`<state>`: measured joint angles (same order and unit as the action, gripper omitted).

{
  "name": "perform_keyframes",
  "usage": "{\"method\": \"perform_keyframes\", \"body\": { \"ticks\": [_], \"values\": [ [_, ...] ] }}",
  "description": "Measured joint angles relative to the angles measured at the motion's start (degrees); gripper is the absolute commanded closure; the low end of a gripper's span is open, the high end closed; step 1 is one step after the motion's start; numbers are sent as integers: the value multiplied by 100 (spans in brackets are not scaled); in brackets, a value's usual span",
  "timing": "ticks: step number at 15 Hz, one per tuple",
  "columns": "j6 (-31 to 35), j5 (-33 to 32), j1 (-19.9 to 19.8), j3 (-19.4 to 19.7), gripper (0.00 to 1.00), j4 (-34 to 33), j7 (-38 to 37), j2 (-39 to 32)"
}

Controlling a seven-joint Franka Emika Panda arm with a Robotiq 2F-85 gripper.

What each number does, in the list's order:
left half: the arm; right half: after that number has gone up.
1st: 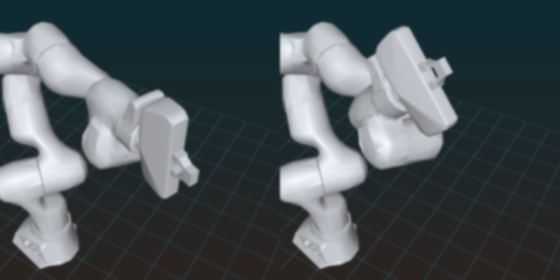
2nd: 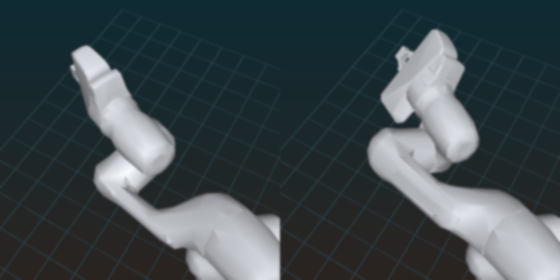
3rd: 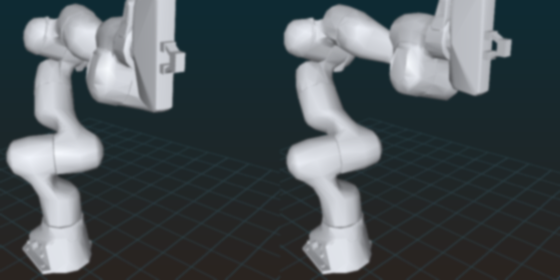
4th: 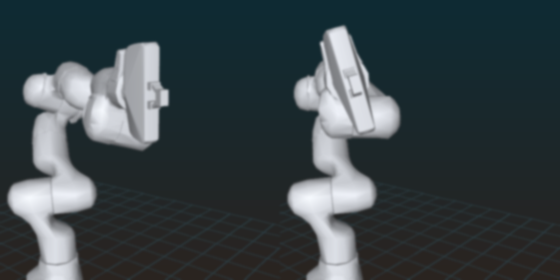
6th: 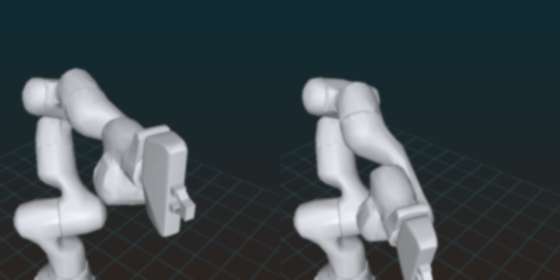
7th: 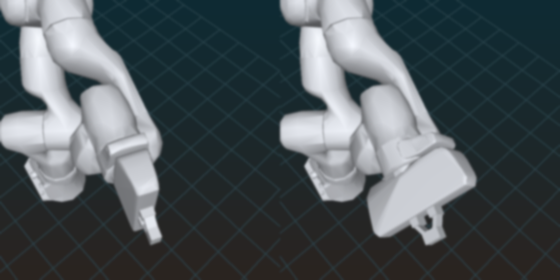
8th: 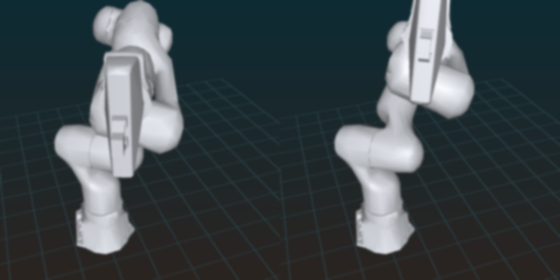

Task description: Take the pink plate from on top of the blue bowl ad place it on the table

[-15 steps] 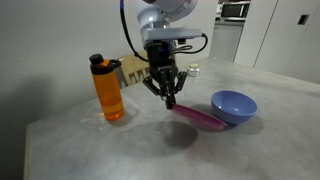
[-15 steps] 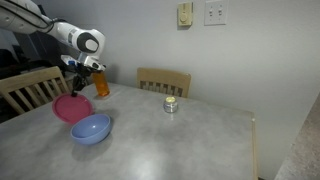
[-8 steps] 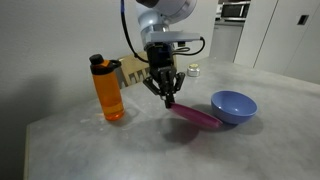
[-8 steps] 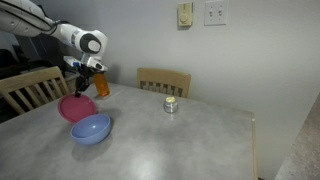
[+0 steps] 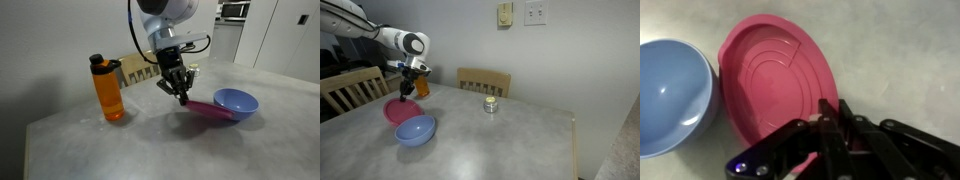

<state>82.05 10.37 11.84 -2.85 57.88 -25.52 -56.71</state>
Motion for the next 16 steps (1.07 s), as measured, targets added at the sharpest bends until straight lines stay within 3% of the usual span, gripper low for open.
{"method": "perform_keyframes", "body": {
  "ticks": [3, 4, 5, 8, 15, 16],
  "values": [
    [95, -51, -18, 147, 97, 0, -82, -2],
    [118, -59, -19, 174, 84, 0, -107, -2],
    [128, -67, -19, 191, 61, 0, -123, -2],
    [129, -79, -17, 203, 52, -5, -160, -2],
    [129, -79, -15, 203, 3, -71, -177, 21],
    [135, -74, -15, 203, 0, -73, -176, 62]
  ]
}}
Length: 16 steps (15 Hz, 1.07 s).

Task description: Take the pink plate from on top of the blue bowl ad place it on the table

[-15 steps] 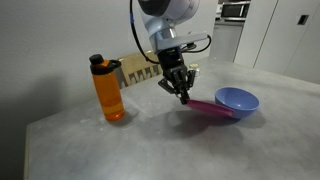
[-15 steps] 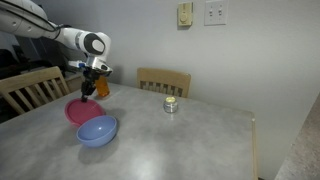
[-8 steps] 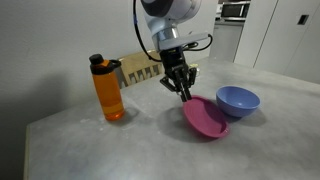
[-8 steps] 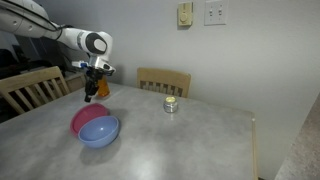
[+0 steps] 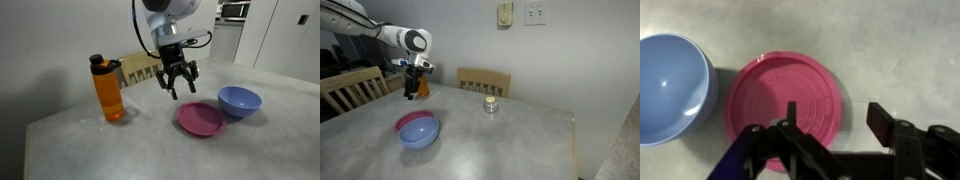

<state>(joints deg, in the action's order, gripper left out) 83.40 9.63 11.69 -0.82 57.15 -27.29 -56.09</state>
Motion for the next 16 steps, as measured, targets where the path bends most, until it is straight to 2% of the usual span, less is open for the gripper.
{"method": "perform_keyframes", "body": {
  "ticks": [7, 16],
  "values": [
    [346, 86, 5, -12, 0, 148, 3, 690],
    [810, 171, 66, -42, 0, 1052, -25, 1971]
  ]
}}
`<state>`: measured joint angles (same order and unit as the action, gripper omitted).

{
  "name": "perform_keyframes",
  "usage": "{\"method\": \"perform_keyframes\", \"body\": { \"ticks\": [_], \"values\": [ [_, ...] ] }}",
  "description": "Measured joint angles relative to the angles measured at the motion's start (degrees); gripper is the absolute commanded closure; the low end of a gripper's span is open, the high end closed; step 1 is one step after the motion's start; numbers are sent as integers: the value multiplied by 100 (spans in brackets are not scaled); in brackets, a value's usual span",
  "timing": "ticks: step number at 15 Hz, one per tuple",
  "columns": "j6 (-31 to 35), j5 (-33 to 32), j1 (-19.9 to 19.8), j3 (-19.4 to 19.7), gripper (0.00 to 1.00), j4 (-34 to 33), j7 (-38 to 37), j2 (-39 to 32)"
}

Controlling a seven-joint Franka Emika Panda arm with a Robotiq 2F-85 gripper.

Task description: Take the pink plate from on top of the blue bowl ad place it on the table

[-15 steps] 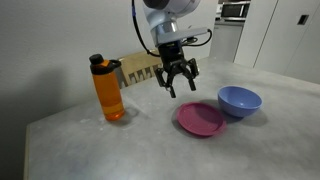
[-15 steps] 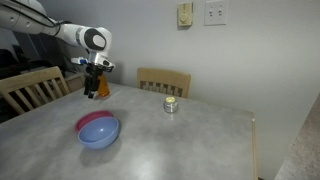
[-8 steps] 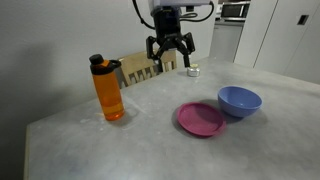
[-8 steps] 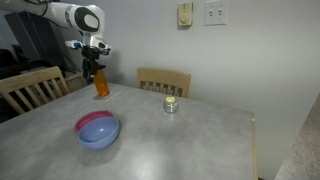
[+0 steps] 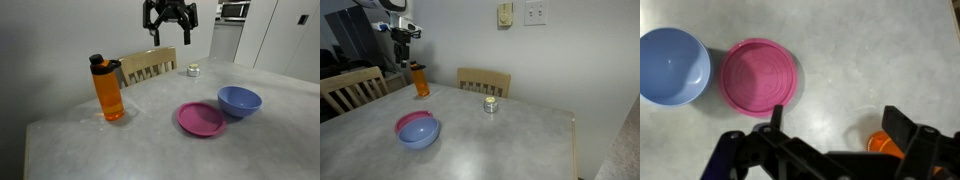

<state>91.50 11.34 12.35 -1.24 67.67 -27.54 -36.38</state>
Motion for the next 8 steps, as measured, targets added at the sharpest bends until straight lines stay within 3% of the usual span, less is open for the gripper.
{"method": "perform_keyframes", "body": {
  "ticks": [8],
  "values": [
    [34, -7, 6, -46, 0, 204, 0, 202]
  ]
}}
